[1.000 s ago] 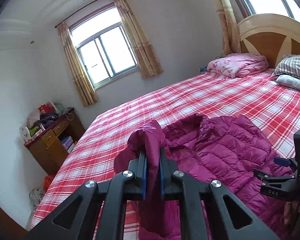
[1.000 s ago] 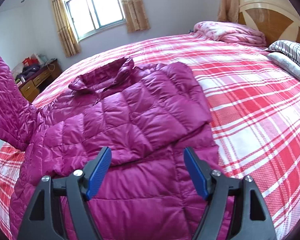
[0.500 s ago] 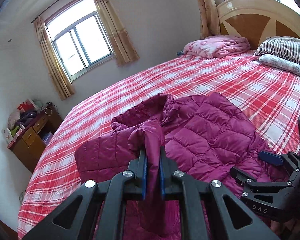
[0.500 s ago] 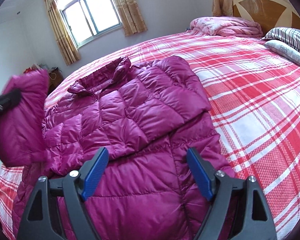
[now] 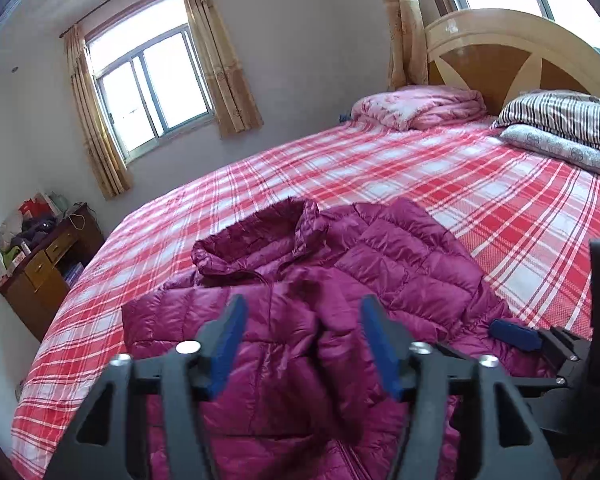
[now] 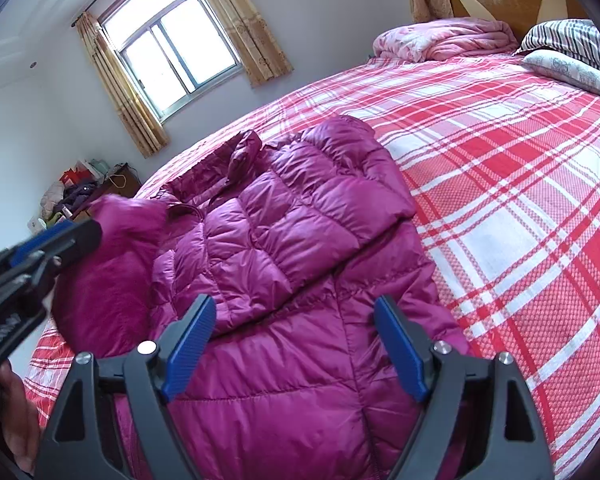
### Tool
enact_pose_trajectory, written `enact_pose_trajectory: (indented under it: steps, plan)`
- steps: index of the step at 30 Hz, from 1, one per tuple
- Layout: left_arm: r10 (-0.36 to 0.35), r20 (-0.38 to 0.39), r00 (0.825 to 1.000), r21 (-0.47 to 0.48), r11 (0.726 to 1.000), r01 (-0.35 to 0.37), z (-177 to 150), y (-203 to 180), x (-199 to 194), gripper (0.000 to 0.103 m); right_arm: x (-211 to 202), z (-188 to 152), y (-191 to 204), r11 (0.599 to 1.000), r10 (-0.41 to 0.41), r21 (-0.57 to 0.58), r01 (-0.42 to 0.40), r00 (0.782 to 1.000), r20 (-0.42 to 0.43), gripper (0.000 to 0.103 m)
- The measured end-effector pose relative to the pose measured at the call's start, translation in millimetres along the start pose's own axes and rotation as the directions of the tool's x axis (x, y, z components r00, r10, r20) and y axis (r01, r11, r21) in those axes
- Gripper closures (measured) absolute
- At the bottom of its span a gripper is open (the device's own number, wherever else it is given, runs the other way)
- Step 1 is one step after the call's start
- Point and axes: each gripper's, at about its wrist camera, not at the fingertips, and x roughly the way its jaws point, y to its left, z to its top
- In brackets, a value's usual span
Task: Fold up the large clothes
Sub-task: 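Carry the sleeve with the left tool across the jacket toward the right tool, then open the left tool to lay the sleeve on the jacket body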
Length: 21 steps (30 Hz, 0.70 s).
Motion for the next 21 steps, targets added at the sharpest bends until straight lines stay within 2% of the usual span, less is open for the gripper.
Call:
enact_pose_trajectory:
  steps: [1, 3, 6, 8, 10, 11, 12, 14, 16, 19, 20, 21]
  plan:
    - [0.01, 0.04, 0.999, -0.009, 1.0, -0.01, 1, 2, -8, 0.014, 0, 0, 0, 1.0, 0.001, 0.001, -0.001, 1.0, 0.0, 0.019]
    - [0.009, 0.086, 0.996, -0.024, 1.0, -0.007, 4, 9, -19, 0.012, -1, 0, 0, 1.0, 0.003, 0.003, -0.003, 1.0, 0.002, 0.018]
    - [0.038, 0.068, 0.997, -0.064, 0.997, -0.034, -1, 28, -18, 0.012, -3, 0, -1, 1.0, 0.018, 0.012, -0.018, 1.0, 0.014, 0.018]
    - [0.086, 0.02, 0.996, -0.093, 0.992, -0.083, -12, 47, -6, 0.012, -11, -1, -4, 0.999, 0.021, 0.025, -0.022, 0.999, 0.049, 0.018]
    - [0.148, -0.064, 0.987, -0.125, 0.98, -0.155, -30, 71, 14, 0.012, -26, 3, -1, 1.0, -0.005, 0.023, 0.003, 0.995, 0.104, 0.018]
    - [0.148, -0.111, 0.983, -0.154, 0.974, -0.164, -41, 84, 26, 0.012, -31, 6, 3, 1.0, -0.011, 0.018, 0.009, 0.993, 0.121, 0.018]
    - [0.134, -0.15, 0.98, -0.187, 0.969, -0.161, -50, 95, 35, 0.012, -33, 11, 11, 1.0, 0.02, 0.005, -0.02, 0.994, 0.108, 0.018]
    - [0.111, -0.2, 0.974, -0.239, 0.958, -0.159, -66, 110, 47, 0.012, -24, 19, 29, 0.996, 0.09, -0.028, -0.089, 0.996, 0.028, 0.019]
    - [0.097, -0.232, 0.968, -0.277, 0.947, -0.161, -80, 120, 55, 0.012, -9, 23, 43, 0.993, 0.109, -0.042, -0.111, 0.993, -0.052, 0.029]
    - [0.077, -0.237, 0.968, -0.316, 0.937, -0.152, -89, 127, 55, 0.012, 27, 16, 60, 0.988, 0.076, -0.117, -0.099, 0.979, -0.187, 0.063]
    - [0.075, -0.235, 0.969, -0.322, 0.935, -0.151, -90, 129, 53, 0.012, 35, 11, 63, 0.985, 0.036, -0.158, -0.071, 0.976, -0.216, 0.079]
    - [0.074, -0.23, 0.97, -0.325, 0.934, -0.149, -92, 130, 51, 0.012, 38, 6, 60, 0.983, 0.012, -0.173, -0.052, 0.975, -0.221, 0.08]
